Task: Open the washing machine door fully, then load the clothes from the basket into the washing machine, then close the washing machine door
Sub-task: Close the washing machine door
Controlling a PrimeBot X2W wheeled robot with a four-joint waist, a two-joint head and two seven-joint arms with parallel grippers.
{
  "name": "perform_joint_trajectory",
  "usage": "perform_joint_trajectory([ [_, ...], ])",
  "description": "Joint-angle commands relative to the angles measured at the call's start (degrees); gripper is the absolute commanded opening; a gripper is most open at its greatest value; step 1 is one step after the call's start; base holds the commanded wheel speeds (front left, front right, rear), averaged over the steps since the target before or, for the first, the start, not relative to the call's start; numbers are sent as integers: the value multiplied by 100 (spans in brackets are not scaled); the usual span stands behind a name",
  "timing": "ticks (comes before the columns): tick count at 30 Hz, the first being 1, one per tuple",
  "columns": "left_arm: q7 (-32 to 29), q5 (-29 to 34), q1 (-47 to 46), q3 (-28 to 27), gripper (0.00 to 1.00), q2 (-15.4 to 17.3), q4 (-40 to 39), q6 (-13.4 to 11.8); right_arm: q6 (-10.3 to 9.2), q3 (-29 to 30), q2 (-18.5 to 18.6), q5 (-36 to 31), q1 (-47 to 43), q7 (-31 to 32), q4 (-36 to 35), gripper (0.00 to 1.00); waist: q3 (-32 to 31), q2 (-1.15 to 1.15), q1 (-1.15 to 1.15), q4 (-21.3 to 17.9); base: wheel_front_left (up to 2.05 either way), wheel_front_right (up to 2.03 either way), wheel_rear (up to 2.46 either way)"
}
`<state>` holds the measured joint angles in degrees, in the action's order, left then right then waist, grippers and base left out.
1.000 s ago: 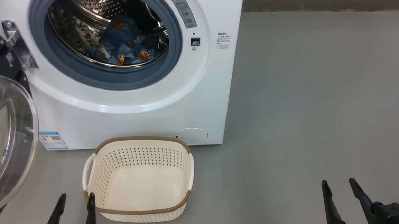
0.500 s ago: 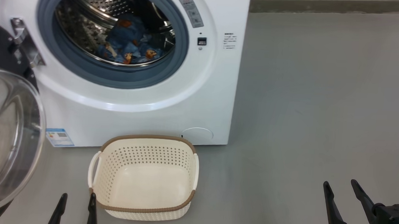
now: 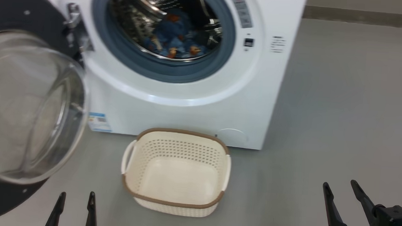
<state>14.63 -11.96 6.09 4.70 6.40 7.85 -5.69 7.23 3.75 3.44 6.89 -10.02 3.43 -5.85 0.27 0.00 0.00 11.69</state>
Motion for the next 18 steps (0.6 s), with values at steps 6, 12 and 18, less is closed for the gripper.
perform_joint_trajectory([
  [6, 37, -24, -128, -167, 100, 101, -223, -32, 25, -252, 129, -4, 253, -52, -125, 100, 21, 0, 0, 1027, 0, 0, 0],
  [12, 37, -54, -128, -153, 100, 102, -216, -24, 25, -370, 153, 16, 284, -49, -101, 100, 21, 0, 0, 1460, 0, 0, 0],
  [18, 37, -88, -104, -165, 100, 87, -226, -39, 25, -582, 198, 49, 339, -39, -26, 100, 50, 0, 0, 1819, 0, 0, 0],
])
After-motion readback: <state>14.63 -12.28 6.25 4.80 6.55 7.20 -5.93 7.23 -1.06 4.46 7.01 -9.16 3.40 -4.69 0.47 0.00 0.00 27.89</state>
